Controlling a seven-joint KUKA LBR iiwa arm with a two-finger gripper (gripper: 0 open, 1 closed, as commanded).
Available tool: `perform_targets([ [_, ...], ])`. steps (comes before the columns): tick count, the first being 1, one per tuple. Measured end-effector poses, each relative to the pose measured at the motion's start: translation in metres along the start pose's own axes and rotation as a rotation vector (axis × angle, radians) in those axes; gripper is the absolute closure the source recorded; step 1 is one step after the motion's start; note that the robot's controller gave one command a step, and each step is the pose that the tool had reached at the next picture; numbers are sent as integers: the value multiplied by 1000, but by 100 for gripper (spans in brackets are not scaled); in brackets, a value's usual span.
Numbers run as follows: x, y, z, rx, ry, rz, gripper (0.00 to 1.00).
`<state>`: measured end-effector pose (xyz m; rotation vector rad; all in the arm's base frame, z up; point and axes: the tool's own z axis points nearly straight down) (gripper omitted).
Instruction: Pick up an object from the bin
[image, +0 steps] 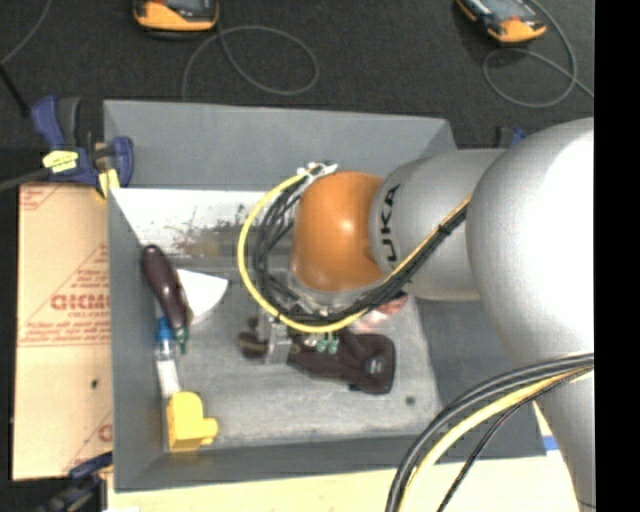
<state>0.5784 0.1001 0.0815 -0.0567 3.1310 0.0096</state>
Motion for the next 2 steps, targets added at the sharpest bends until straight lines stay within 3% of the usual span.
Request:
perform_targets([
  [2, 0, 0, 0, 0, 0, 7, 100],
])
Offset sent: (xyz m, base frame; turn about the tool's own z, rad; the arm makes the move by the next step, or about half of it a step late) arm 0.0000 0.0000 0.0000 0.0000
